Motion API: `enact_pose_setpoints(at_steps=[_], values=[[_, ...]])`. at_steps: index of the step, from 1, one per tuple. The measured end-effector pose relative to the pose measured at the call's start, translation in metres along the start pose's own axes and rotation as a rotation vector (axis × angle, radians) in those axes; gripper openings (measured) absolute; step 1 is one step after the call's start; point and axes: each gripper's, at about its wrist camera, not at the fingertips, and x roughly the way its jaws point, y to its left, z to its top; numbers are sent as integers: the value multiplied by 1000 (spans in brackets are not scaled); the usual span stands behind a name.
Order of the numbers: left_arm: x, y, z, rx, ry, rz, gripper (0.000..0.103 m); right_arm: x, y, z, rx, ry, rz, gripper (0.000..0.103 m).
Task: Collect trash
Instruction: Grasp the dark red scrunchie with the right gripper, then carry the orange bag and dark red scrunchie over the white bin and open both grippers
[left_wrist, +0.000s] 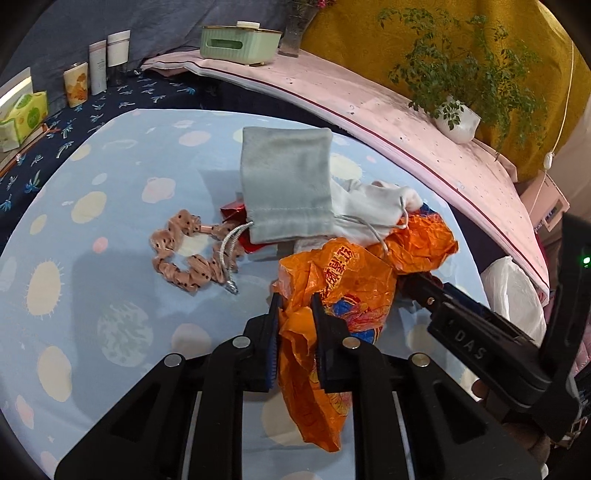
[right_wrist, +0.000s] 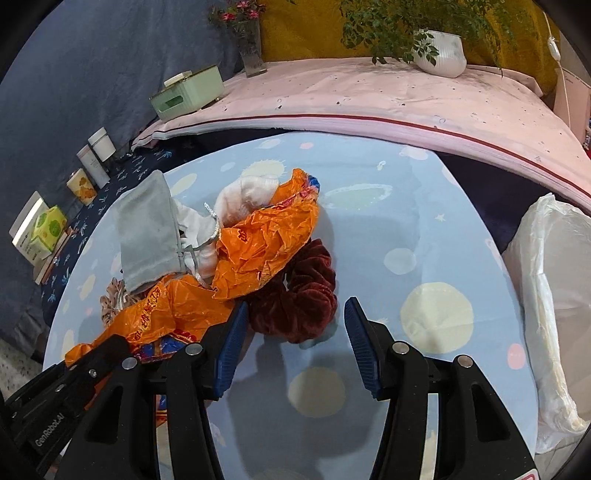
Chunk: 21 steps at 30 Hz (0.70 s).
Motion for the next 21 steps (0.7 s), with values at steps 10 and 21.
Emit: enact_pose_setpoints(at_steps=[10, 21], values=[[-6, -4, 3, 8, -9, -3, 15, -22, -1, -2, -10, -25, 26, 20], [-45, -47, 7, 69, -79, -40, 15, -116, -12, 17, -5, -217, 54, 19]])
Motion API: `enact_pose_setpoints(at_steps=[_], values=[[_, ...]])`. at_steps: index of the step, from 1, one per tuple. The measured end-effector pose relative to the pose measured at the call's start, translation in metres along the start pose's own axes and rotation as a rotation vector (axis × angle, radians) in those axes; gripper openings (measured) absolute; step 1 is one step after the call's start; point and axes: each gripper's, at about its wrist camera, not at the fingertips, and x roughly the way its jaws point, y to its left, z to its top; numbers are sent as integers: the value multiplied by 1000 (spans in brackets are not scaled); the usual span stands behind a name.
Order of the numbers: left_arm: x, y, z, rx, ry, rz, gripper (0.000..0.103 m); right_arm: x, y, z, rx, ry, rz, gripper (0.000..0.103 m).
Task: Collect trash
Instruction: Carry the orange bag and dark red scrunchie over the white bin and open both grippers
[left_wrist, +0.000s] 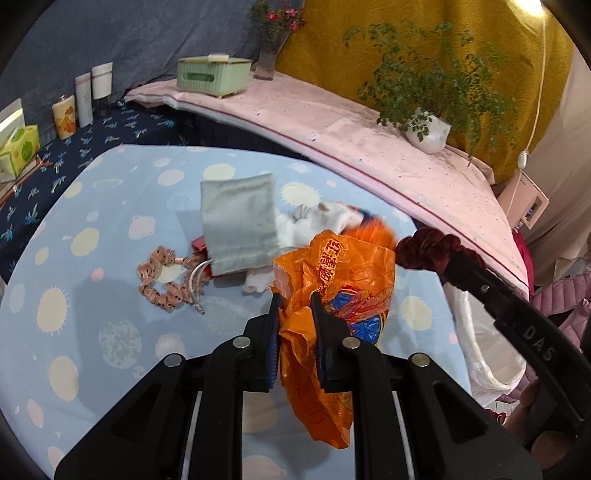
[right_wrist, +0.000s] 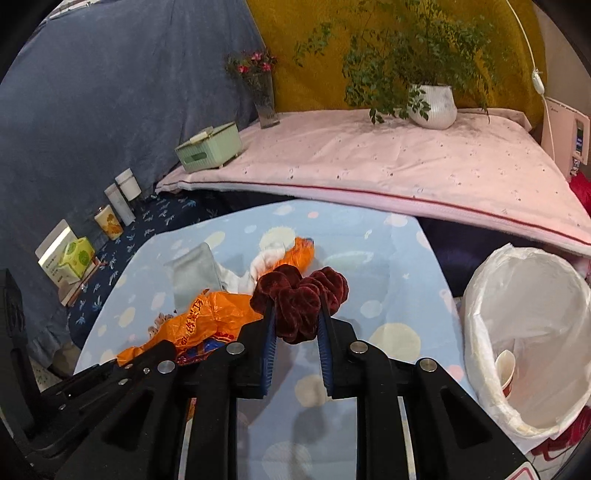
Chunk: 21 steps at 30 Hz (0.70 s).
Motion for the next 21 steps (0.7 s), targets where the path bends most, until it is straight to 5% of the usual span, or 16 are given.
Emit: enact_pose_setpoints(at_steps=[21], values=[[-44, -125, 12, 169, -95, -116, 15, -110, -75, 19, 54, -189, -96, 19]])
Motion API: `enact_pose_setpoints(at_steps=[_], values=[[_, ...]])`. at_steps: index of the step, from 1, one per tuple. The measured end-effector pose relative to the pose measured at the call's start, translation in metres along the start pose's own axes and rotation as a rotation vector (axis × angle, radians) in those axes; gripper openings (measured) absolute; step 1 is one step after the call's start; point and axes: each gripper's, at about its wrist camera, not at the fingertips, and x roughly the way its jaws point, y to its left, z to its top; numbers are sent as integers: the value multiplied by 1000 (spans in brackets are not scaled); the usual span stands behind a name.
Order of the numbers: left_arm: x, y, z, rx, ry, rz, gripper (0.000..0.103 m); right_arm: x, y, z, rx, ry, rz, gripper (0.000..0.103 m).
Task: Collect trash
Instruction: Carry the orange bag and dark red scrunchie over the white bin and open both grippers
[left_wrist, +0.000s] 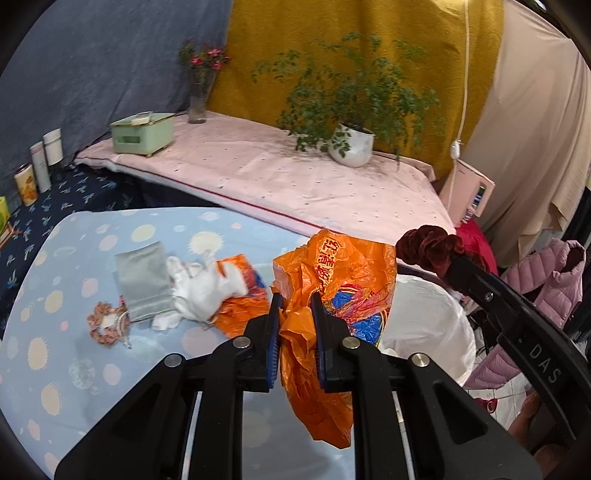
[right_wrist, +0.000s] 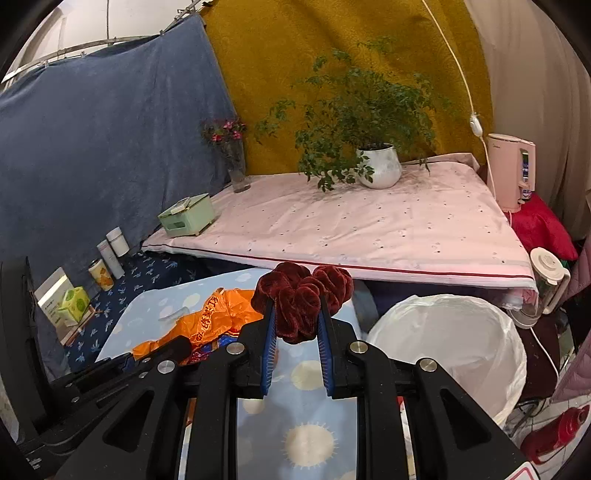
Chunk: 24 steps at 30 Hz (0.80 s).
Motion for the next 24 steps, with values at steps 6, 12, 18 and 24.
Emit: enact_pose_setpoints(at_steps=[6, 12, 18, 24], values=[[11, -42, 4, 53, 8, -38, 15, -15, -44, 0, 41, -23, -69, 19], [26, -75, 3, 98, 26, -64, 15, -25, -92, 0, 96, -33, -137, 19], [49, -103, -3, 127, 67, -85, 15, -27, -126, -9, 127, -17, -183, 19], [76, -128, -10, 153, 115, -100, 15, -18, -151, -19, 161, 10, -213, 19]])
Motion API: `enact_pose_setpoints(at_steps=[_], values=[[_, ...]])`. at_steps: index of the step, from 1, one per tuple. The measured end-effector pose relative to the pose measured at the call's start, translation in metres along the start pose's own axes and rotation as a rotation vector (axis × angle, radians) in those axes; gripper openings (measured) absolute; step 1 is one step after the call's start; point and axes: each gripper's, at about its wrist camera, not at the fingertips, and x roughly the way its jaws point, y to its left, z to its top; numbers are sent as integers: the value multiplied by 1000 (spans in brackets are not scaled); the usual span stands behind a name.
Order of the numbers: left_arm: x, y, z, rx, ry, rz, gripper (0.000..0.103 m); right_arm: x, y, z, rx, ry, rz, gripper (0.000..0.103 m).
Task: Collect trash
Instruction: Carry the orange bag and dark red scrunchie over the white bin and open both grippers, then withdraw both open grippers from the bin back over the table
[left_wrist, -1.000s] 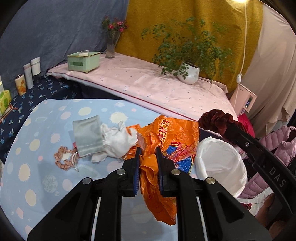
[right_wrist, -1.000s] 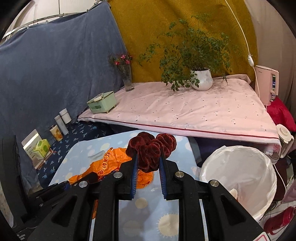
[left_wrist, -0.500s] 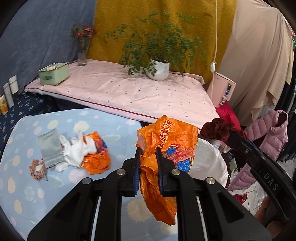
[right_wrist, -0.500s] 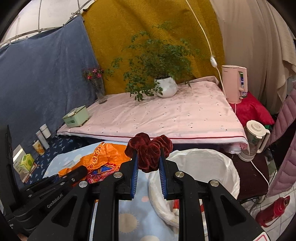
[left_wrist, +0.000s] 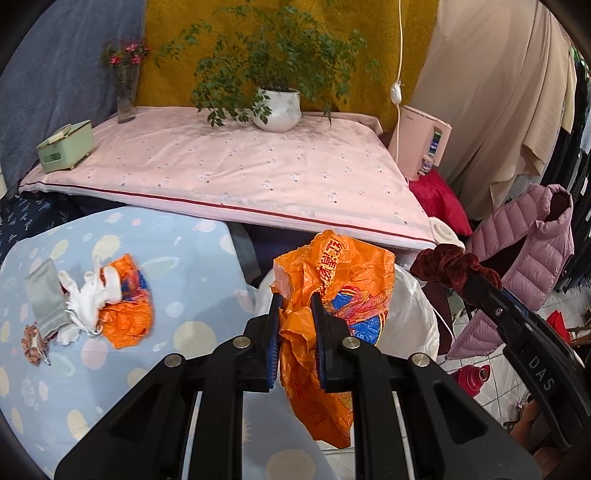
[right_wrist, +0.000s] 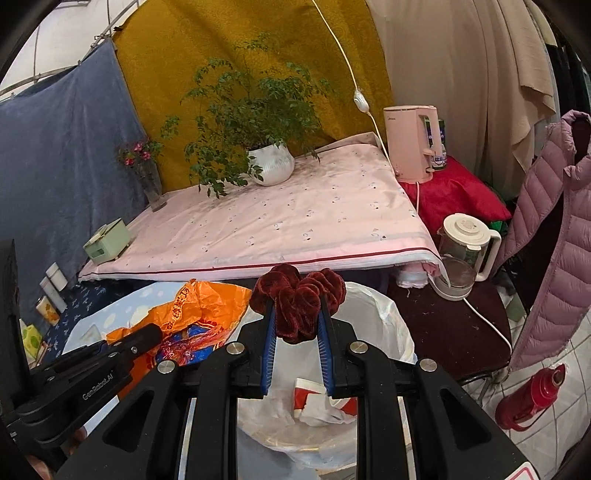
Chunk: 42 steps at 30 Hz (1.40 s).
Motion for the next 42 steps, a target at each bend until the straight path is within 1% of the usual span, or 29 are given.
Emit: enact_pose_setpoints(at_steps=[4, 7, 8, 9, 10, 11, 12, 13, 14, 15, 22, 31, 36, 42], values=[[17, -9, -1, 0, 33, -11, 15, 11, -10, -3, 13, 20, -19, 19], [26, -11, -2, -21, 38, -27, 19, 20, -16, -7, 17, 43, -29, 20], [27, -11, -2, -26, 36, -26, 24, 23, -17, -9, 14, 52, -31, 20], [29, -12, -2, -30, 33, -19, 35, 26, -17, -10, 12, 61, -33, 24], [31, -12, -1, -36, 29, -7, 41, 29, -17, -11, 11, 66, -38, 25], [32, -12, -2, -44, 24, 5, 52, 32, -16, -12, 9, 69, -41, 27], [32, -11, -1, -49, 22, 12, 58, 34, -16, -13, 7, 73, -40, 31], [33, -10, -1, -54, 22, 17, 59, 36, -15, -14, 5, 74, -44, 34], [34, -9, -2, -55, 24, 22, 59, 37, -15, -15, 3, 74, -49, 41], [35, -8, -2, -55, 26, 28, 59, 38, -14, -14, 3, 74, -50, 45], [34, 5, -7, -72, 31, 55, 61, 41, -9, -18, -2, 85, -38, 46], [21, 21, -10, -99, 19, 73, 61, 35, 8, -21, -22, 84, -22, 47], [13, 34, -13, -117, 12, 88, 61, 31, 21, -22, -40, 81, -9, 50], [3, 52, -16, -147, 5, 107, 62, 26, 40, -23, -67, 80, 15, 50]])
